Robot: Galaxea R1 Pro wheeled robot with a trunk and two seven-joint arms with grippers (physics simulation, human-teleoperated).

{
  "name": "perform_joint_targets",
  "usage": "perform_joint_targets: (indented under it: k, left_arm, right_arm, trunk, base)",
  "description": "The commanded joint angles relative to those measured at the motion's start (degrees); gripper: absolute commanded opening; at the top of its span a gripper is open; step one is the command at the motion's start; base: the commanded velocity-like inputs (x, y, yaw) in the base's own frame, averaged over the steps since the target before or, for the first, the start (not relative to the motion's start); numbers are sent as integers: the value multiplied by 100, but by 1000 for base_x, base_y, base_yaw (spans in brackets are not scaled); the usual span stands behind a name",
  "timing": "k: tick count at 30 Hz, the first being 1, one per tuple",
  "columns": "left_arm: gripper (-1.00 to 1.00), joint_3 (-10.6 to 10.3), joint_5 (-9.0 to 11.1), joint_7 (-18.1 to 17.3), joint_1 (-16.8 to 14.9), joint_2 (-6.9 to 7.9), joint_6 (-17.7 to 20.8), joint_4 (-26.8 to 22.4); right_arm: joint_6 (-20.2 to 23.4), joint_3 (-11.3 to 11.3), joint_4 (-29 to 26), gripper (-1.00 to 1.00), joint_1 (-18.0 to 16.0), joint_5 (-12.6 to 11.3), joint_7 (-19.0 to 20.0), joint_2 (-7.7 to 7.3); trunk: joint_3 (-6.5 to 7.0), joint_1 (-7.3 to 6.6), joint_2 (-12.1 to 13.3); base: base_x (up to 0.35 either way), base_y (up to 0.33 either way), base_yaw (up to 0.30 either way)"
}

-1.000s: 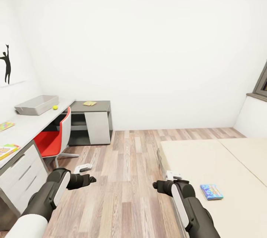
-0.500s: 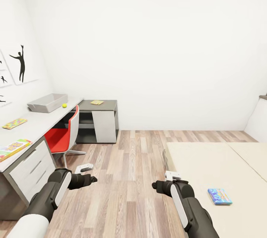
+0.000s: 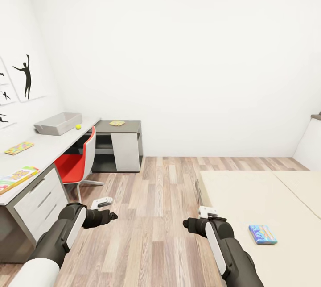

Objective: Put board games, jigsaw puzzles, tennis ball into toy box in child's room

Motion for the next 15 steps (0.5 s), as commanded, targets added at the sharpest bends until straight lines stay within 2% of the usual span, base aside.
perform_joint_targets:
  k: [1,15]
  left_arm:
    - [100,9,7,-16,-5,-2,28,-4]
    - [100,1,7,-29,-5,-33,25,0]
  right_arm:
    - [20,-5,-6,100,-5,-62,-56,5]
    - [12,-3,-6,100,-6,-62,-57,2]
  trunk:
    - [-14,3,-14]
    - [-14,3,-14]
  base:
    - [-42,0,0]
    - [-10,0,0]
